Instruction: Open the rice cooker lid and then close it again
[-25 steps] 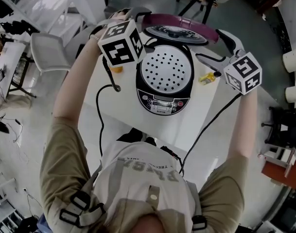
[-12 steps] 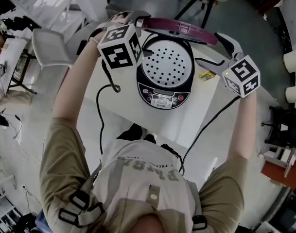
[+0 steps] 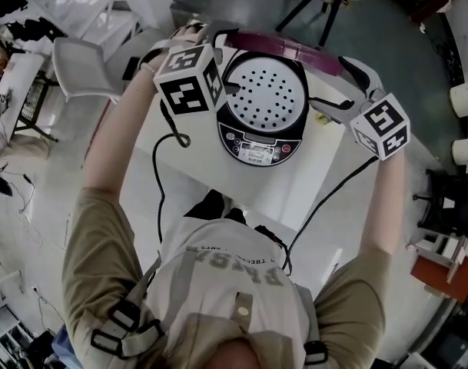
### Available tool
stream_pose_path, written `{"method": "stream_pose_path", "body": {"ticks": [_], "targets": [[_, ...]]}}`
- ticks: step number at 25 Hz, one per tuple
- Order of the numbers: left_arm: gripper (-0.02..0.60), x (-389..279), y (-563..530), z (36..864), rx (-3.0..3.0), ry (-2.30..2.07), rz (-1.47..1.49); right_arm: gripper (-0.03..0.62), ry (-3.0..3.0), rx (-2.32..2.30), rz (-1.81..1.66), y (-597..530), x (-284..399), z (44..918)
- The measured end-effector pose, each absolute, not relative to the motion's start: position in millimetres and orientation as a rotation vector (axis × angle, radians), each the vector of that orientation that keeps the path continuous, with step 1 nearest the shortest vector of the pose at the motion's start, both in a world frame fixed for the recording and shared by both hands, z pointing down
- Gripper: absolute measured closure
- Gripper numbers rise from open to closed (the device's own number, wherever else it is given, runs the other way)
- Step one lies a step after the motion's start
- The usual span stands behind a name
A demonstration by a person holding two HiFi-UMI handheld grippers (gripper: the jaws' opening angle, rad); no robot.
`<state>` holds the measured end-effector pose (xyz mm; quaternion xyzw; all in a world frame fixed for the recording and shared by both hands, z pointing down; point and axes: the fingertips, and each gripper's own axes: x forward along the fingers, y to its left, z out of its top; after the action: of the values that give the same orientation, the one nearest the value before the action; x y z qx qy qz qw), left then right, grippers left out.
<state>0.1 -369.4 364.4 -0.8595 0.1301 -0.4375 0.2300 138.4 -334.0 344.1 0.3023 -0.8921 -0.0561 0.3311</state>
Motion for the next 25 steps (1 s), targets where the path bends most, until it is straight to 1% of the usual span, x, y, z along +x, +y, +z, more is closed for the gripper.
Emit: {"method": "stream_pose_path", "body": {"ticks": [25], "targets": [[0.064,-9,-322,400,-2.353,0.353,-1.283,0.135,-2.333,0.642,-0.105,-286,132,377]]}}
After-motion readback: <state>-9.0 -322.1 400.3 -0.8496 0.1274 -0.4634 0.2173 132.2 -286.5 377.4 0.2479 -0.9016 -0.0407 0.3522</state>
